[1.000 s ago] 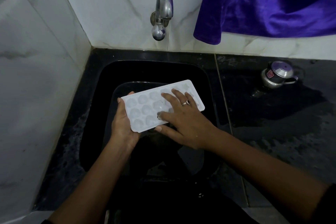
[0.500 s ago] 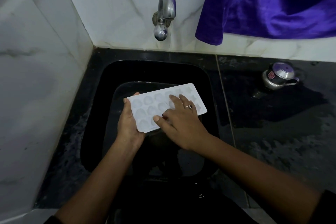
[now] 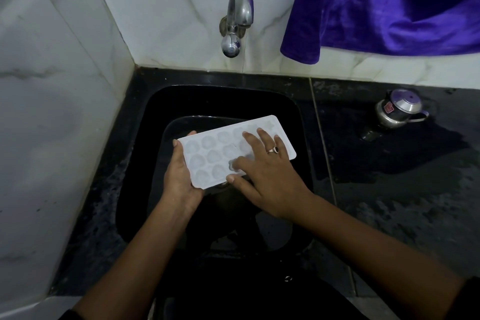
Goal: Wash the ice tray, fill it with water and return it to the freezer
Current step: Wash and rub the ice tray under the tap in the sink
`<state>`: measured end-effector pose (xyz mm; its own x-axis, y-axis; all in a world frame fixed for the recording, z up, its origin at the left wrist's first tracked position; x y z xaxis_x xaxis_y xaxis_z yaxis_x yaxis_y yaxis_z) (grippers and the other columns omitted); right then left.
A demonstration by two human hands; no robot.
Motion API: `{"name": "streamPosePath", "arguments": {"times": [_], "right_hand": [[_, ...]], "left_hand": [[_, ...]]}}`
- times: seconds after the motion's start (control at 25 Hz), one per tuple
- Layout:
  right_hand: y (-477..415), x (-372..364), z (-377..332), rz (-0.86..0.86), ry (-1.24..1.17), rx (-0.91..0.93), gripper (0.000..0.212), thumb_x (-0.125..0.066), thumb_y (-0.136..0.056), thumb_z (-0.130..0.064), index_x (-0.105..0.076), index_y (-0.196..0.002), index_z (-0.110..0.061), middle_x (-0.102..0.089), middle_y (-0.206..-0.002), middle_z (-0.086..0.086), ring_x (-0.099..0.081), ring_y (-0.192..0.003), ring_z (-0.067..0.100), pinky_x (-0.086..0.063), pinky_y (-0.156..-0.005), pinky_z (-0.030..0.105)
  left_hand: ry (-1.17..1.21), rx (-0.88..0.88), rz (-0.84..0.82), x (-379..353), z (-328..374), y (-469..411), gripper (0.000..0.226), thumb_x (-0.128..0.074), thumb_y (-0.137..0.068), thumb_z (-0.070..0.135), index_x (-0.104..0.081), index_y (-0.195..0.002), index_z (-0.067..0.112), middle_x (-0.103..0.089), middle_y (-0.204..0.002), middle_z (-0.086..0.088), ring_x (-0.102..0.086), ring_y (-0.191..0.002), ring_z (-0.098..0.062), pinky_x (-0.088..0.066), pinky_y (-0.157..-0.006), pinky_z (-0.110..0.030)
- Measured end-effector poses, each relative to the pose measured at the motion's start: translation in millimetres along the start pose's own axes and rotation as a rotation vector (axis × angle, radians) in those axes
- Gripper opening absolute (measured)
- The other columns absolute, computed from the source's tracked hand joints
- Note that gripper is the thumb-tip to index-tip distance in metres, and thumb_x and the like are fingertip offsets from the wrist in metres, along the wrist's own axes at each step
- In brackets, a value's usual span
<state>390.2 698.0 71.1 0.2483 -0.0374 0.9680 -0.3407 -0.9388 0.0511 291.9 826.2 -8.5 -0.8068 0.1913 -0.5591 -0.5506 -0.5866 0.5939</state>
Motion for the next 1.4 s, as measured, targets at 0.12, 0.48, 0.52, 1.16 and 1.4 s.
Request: {"name": "streamPosePath", "arguments": {"times": [0.12,0.48,0.52,1.16,1.4], "right_hand": [[0,-2,-4,-0.014,0.009,0.031,0.056,-0.031,-0.103,-0.068,-0.061,-0.129,-0.028,-0.021,-0.169,0.014,-0.004,-0.159,0.036,-0.005,-0.126,0.061],[-2,3,-28,0.014,-0.003,0.13,0.052,-0.036,-0.102,-0.066,-0.058,-0.128,-0.027,-0.025,-0.167,0.015,-0.008,-0.158,0.038,-0.006,-0.125,0.062],[-4,4,-26,0.022,-0.005,0.108,0.051,-0.035,-0.102,-0.066,-0.06,-0.126,-0.028,-0.025,-0.167,0.016,-0.008,-0.158,0.039,-0.006,-0.125,0.064],[-8,5,-17,-0.02,0.063,0.161,0.047,-0.035,-0.104,-0.065,-0.062,-0.128,-0.035,-0.026,-0.167,0.015,-0.01,-0.158,0.039,-0.01,-0.124,0.065],[-5,3,-20,-0.001,0.056,0.131,0.052,-0.034,-0.103,-0.067,-0.062,-0.126,-0.03,-0.031,-0.163,0.015,-0.014,-0.157,0.039,-0.012,-0.123,0.066]], "left_hand": [[0.009,-0.001,-0.001,-2,-1,1,0.055,-0.038,-0.106,0.06,-0.063,-0.141,0.026,-0.073,-0.131,-0.012,-0.072,-0.117,-0.037,-0.057,-0.097,-0.058],[0.019,0.029,-0.051,-17,-4,-1,0.058,-0.039,-0.105,0.064,-0.062,-0.143,0.026,-0.072,-0.133,-0.014,-0.071,-0.118,-0.038,-0.059,-0.096,-0.056],[0.025,0.039,-0.057,-19,-4,-1,0.058,-0.039,-0.105,0.064,-0.062,-0.143,0.026,-0.071,-0.134,-0.014,-0.071,-0.119,-0.038,-0.059,-0.096,-0.056],[0.04,0.094,-0.07,-3,-16,-18,0.062,-0.046,-0.101,0.066,-0.061,-0.146,0.025,-0.067,-0.14,-0.016,-0.066,-0.126,-0.043,-0.047,-0.111,-0.064],[0.007,0.054,-0.041,-7,-11,-11,0.058,-0.041,-0.104,0.065,-0.063,-0.142,0.027,-0.071,-0.135,-0.014,-0.07,-0.12,-0.039,-0.056,-0.1,-0.059]]}}
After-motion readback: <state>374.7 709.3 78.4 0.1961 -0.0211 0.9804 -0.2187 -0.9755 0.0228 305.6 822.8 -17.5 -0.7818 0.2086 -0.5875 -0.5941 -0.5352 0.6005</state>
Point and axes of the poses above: each hand's wrist, its own y-axis away from the middle knuckle, its own x-axis out of the back of the hand, z = x × y, the point moved 8 cm from there along -y, towards the middle knuckle
